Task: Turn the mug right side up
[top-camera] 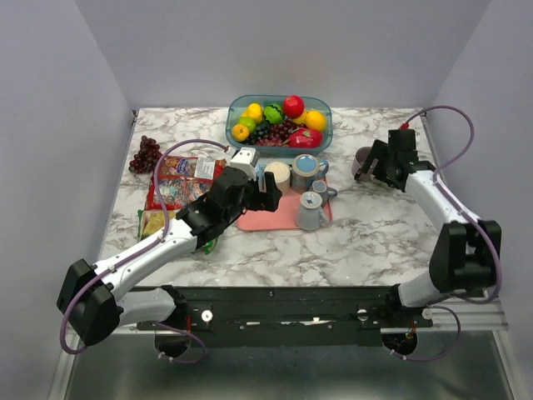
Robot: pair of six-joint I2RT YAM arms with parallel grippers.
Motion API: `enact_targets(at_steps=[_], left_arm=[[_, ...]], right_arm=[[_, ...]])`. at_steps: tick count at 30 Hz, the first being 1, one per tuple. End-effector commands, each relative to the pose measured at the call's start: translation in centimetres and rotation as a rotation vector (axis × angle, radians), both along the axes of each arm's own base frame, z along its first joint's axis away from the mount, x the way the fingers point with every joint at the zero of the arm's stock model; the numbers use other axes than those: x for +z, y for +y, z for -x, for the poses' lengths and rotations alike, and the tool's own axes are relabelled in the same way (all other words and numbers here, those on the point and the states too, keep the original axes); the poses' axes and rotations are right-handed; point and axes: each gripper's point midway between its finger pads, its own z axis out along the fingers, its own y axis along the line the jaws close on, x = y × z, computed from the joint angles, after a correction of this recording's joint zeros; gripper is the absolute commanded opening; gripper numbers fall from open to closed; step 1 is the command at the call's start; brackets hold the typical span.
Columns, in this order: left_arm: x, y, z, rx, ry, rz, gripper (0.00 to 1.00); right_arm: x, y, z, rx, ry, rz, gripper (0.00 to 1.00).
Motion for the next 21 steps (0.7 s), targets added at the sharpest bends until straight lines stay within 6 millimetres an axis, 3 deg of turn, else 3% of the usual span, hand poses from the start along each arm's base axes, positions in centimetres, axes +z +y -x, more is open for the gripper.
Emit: enact_targets(at_steps=[1,5,7,8,11,15,21], left_arm=[[0.2,-0.6,-0.1,-0.015,0.015,0.022,0.99],[0.4,-0.2,-0.2,0.006,0.014,0.018,0.99],[0.6,0.1,-0.2,0.015,0.006,0.010,0.99],[0.9,0.2,-0.2,0.016,-0.001,0.011,0.99],[1.2,0.5,-0.4,0.025,-0.015,-0.003,0.99],[1.6,1.3,-0.7,0.052,-0.028,-0.031,0.99],[2.5,2.2,-0.7,0.074,-0.057,-0.022,0.99]], right_arm=[[4.1,2.7,2.2,0.129,-0.093,-0.102,0.96],[6.0,8.4,4.6,0.438,-0.140,-0.172,0.96],[5.8,11.1,6.3,0.606,-0.132,-0.178,0.96],[5.7,13.6,7.6,0.709,-0.119,-0.169,0.96],[3.9,16.4,9.5,0.825,-0.054,-0.094,0.95],[0.5,17.1,10.5,0.889,0.043,-0.080,0.89],[-2.4,18.2,11.7,0.993,0.164,-0.037,0.79]])
